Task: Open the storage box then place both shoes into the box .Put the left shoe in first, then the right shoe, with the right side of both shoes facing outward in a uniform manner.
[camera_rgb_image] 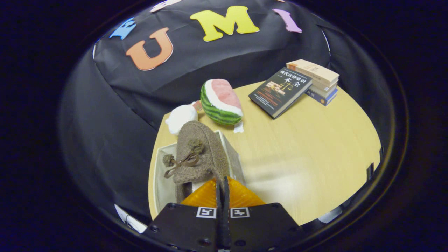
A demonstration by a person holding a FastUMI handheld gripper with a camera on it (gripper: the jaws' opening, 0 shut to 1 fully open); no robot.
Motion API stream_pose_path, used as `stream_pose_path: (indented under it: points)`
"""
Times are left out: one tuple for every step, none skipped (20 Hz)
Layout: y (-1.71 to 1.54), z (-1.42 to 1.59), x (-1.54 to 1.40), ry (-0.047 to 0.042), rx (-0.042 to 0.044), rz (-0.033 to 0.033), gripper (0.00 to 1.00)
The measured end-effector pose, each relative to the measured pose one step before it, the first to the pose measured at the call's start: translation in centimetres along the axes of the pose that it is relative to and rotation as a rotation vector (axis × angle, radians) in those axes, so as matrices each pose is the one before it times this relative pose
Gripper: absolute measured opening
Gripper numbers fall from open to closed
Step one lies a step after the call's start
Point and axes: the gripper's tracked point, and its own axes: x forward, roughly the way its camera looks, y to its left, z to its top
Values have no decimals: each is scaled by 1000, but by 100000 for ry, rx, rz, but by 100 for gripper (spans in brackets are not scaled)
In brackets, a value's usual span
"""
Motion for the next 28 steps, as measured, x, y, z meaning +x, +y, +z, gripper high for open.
stream_pose_path:
  points:
    - [286, -382, 234, 649, -586, -549, 0]
    - [270, -445, 264, 230, -847, -503, 0]
    - [363, -596, 240, 667, 292, -292, 0]
    - [177, -467, 203, 307, 599, -374, 0]
    - [-14, -286, 83, -126, -5, -1000, 0]
    - [-279, -224, 98, -642, -127, -2087, 0]
    - [-246, -178, 55, -483, -91, -2162, 0]
    - [-390, -418, 103, -424, -517, -2946, 0]
    - [-206, -477, 108, -186, -848, -2122, 0]
    - [-79, -232, 186, 259, -640, -1226, 0]
    - [356, -278, 207, -13, -696, 965, 1]
    - [426, -300, -54, 70, -1070, 1479, 5]
    - [187, 151, -208, -1398, -1416, 429, 10]
    - [29, 409, -252, -1874, -1631, 189, 14]
    - [38, 484, -447, -1701, -1678, 239, 16]
    - [245, 315, -398, -1653, -1212, 1429, 22]
    - [-26, 583, -771, -1990, -1254, 970, 29]
    - [-298, 929, -886, -3479, -1534, 246, 38]
    - [-475, 1059, -749, -4262, -1812, -124, 48]
    - [-621, 920, -873, -3931, -2233, -328, 57]
    - [-666, 902, -844, -3551, -2208, -131, 67]
    - [-798, 899, -832, -3418, -1660, -453, 76]
    - [-863, 855, -802, -3154, -1198, -232, 80]
    - [-777, 965, -734, -3429, -817, -563, 88]
    - [-823, 1036, -562, -3183, -489, -556, 90]
    - [-705, 858, -579, -2652, -566, -578, 92]
    - [-640, 821, -440, -2138, -362, -684, 93]
    - [-668, 882, -545, -2396, -411, -844, 95]
